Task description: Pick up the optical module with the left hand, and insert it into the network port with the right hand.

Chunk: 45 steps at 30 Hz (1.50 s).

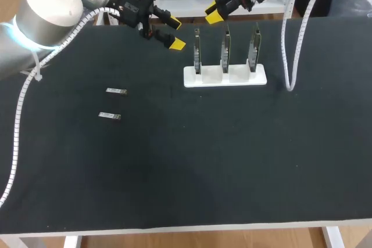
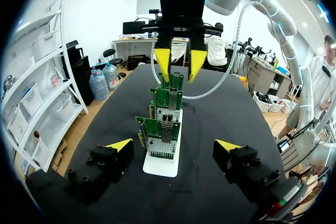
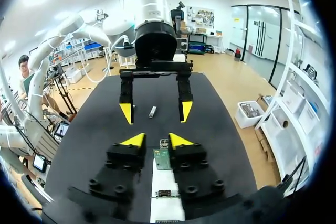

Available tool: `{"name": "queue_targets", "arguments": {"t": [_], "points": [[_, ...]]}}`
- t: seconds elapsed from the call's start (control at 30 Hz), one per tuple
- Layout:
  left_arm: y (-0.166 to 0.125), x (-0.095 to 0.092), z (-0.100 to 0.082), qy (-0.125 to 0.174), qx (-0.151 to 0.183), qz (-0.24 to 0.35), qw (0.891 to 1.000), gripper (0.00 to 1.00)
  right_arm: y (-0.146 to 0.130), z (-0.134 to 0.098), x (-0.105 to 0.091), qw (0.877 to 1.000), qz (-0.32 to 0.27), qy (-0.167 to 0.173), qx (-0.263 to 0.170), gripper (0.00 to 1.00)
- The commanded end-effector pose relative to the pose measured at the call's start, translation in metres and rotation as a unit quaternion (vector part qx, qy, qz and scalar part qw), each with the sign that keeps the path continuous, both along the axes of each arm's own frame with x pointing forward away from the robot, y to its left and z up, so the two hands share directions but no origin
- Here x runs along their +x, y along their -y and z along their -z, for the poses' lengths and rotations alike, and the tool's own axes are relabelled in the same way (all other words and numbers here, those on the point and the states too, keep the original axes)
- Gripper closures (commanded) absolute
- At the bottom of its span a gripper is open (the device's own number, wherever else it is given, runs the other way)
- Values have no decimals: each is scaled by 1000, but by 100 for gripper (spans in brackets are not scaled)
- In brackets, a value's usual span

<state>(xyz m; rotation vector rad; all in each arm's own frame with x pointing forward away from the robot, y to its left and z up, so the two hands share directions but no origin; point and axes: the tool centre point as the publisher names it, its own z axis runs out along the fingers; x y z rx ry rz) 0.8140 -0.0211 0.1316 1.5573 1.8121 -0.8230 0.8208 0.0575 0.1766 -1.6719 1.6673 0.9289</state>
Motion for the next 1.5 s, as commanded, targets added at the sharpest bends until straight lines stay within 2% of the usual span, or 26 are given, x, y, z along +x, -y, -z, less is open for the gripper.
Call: {"name": "queue_targets", "arguments": {"t": [0.03, 0.9, 1.5], "points": [[0, 1, 0, -1, 1, 1, 1000, 0, 0, 0, -2, 1000, 4, 2, 0, 100], [0, 1, 0, -1, 1, 1, 1000, 0, -22, 7, 3, 1000, -13, -8, 1, 100], [0, 1, 0, -1, 1, 1, 1000, 0, -25, 15, 4, 1000, -20, -22, -8, 100]]}}
